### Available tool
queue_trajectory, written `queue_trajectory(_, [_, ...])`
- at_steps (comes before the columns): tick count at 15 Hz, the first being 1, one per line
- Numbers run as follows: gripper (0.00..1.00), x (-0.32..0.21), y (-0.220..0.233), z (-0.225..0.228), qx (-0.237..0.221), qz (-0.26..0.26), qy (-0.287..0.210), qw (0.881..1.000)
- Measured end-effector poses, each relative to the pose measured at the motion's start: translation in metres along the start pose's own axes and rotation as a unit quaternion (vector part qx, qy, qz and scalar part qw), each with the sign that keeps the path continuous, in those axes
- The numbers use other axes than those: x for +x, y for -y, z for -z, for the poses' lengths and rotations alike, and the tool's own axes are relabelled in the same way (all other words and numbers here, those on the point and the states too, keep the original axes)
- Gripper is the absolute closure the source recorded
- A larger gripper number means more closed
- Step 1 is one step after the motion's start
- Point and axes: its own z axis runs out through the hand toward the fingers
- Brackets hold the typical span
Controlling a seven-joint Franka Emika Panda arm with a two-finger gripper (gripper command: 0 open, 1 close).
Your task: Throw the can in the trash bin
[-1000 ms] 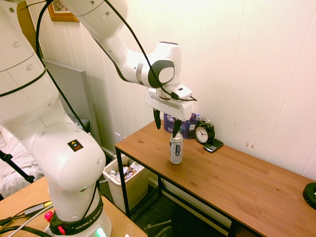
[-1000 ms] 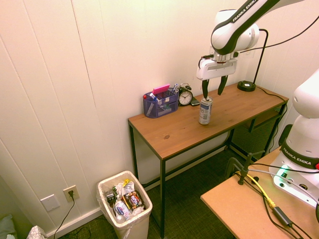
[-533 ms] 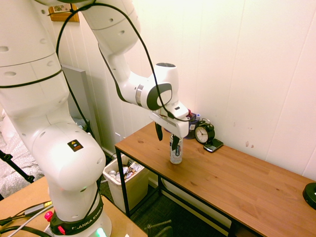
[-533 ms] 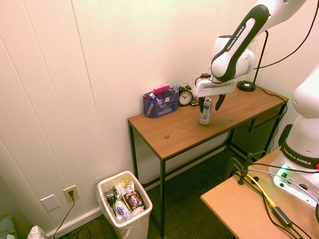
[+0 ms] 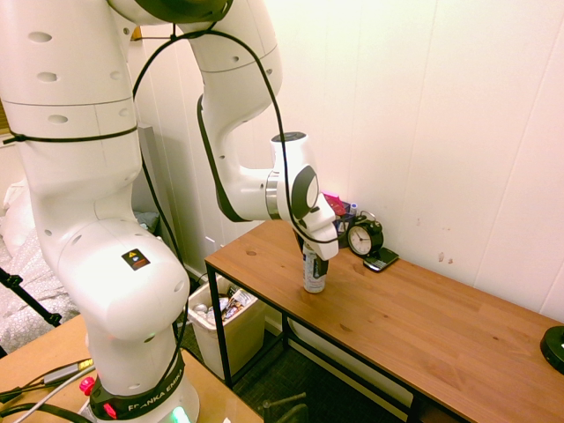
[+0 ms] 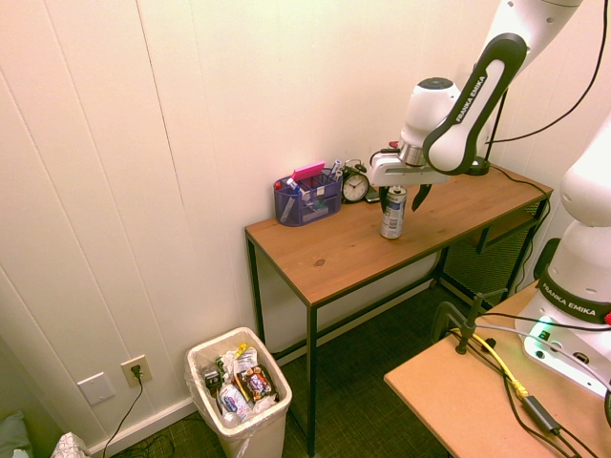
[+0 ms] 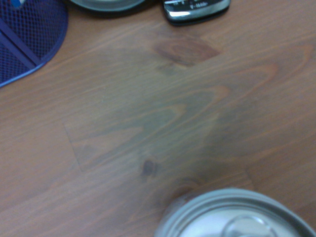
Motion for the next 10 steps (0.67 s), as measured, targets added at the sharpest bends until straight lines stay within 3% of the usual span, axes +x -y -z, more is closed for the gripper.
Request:
queue_trajectory(1, [1.0, -0.004, 0.002, 0.001, 0.002, 0.0, -0.001, 1.0])
queue_trajectory(10, [1.0, -0.013, 0.009, 0.001, 0.007, -0.006, -0.015, 1.0])
